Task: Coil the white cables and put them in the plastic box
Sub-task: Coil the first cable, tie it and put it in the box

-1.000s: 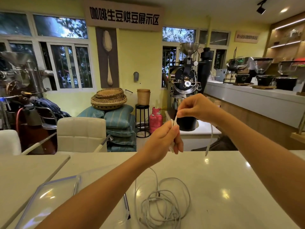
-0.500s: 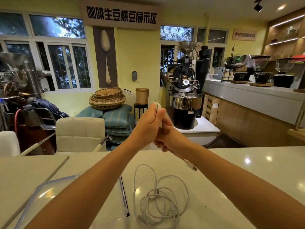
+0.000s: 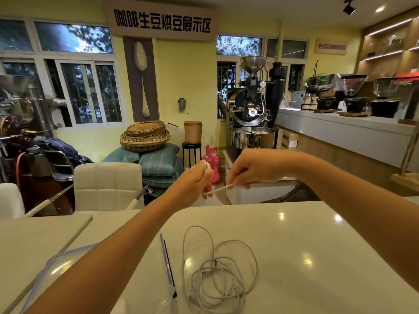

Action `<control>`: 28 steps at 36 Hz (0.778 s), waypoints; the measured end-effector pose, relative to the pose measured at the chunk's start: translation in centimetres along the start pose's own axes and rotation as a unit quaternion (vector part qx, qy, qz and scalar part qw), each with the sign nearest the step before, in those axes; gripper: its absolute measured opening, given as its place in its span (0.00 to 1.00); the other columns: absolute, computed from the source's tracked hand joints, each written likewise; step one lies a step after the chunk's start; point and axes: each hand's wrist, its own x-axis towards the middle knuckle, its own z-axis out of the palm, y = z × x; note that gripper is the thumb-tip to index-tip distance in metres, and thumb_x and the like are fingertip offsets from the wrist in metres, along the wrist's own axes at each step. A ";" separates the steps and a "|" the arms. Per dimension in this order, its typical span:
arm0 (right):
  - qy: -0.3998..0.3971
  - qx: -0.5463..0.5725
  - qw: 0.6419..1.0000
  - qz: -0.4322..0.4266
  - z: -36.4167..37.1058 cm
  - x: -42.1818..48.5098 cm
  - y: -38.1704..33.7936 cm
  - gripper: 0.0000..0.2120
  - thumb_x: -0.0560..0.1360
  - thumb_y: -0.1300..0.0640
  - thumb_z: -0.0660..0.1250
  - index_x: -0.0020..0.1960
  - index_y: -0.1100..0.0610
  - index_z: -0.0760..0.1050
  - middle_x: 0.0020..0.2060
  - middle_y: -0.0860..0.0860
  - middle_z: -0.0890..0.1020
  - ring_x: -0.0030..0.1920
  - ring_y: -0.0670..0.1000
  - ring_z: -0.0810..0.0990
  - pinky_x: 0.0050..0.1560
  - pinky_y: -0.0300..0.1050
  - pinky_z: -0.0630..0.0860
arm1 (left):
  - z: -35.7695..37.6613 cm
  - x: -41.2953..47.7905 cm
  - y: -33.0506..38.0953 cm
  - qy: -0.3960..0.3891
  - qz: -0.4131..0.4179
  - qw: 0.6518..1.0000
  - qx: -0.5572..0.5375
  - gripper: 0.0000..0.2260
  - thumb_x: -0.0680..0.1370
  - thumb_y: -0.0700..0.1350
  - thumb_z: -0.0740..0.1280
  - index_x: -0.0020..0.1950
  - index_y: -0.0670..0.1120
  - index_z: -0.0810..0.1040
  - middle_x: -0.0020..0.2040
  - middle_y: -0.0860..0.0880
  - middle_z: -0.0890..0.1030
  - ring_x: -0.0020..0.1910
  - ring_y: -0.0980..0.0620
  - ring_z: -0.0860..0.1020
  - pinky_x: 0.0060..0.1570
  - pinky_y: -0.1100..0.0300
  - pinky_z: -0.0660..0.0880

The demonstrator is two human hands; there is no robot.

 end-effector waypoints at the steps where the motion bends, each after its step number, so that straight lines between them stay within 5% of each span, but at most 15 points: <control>1: 0.006 -0.018 1.000 -0.003 -0.6 0.0 0.1 0.09 0.76 0.58 0.62 0.50 0.58 0.79 0.30 0.43 0.75 0.28 0.40 0.72 0.30 0.26 0.69 | 0.1 -0.2 0.0 -0.024 -0.007 1.000 -0.017 0.13 0.81 0.43 0.51 0.36 0.47 0.64 0.32 0.49 0.76 0.30 0.57 0.74 0.37 0.64 0.72; 5: 0.039 -0.054 0.998 -0.011 -2.1 0.2 0.6 0.07 0.75 0.56 0.63 0.48 0.56 0.79 0.33 0.42 0.74 0.34 0.41 0.73 0.39 0.32 0.70 | 0.5 -0.9 0.2 -0.099 -0.021 0.991 -0.088 0.15 0.81 0.43 0.50 0.36 0.45 0.66 0.28 0.48 0.77 0.24 0.58 0.73 0.32 0.63 0.71; 11: 0.073 -0.020 0.997 -0.012 -2.8 0.3 2.2 0.08 0.75 0.57 0.63 0.45 0.59 0.79 0.31 0.46 0.75 0.33 0.45 0.72 0.37 0.32 0.69 | -0.1 -1.4 1.0 -0.139 0.001 0.975 -0.176 0.15 0.81 0.43 0.48 0.38 0.43 0.68 0.22 0.51 0.77 0.22 0.57 0.71 0.29 0.70 0.69; 15: 0.085 0.052 0.995 -0.025 -2.8 0.3 2.9 0.06 0.75 0.58 0.63 0.41 0.53 0.78 0.31 0.46 0.75 0.27 0.40 0.71 0.28 0.25 0.67 | -0.6 -1.4 1.3 -0.172 0.020 0.957 -0.231 0.14 0.80 0.45 0.50 0.39 0.43 0.69 0.22 0.52 0.75 0.22 0.57 0.70 0.28 0.69 0.68; 21: 0.094 0.243 0.963 -0.070 -1.7 0.5 4.2 0.08 0.74 0.60 0.62 0.39 0.52 0.77 0.36 0.47 0.79 0.38 0.40 0.78 0.42 0.32 0.74 | -1.4 -1.4 2.1 -0.230 0.036 0.901 -0.365 0.12 0.77 0.44 0.51 0.38 0.43 0.70 0.22 0.52 0.72 0.21 0.56 0.68 0.28 0.66 0.70; 23: 0.085 0.342 0.931 -0.093 -0.8 0.8 4.3 0.06 0.71 0.57 0.62 0.40 0.55 0.77 0.38 0.49 0.80 0.42 0.46 0.79 0.46 0.38 0.77 | -1.5 -1.3 2.5 -0.243 0.039 0.875 -0.417 0.12 0.77 0.43 0.51 0.38 0.42 0.69 0.22 0.52 0.72 0.21 0.57 0.68 0.27 0.66 0.70; 28: 0.088 0.606 0.778 -0.137 2.3 1.8 3.1 0.07 0.73 0.58 0.57 0.41 0.61 0.72 0.31 0.49 0.83 0.34 0.45 0.82 0.38 0.36 0.79 | -1.5 -0.9 3.0 -0.236 0.037 0.809 -0.536 0.13 0.74 0.47 0.55 0.34 0.45 0.75 0.20 0.53 0.71 0.18 0.58 0.68 0.25 0.66 0.69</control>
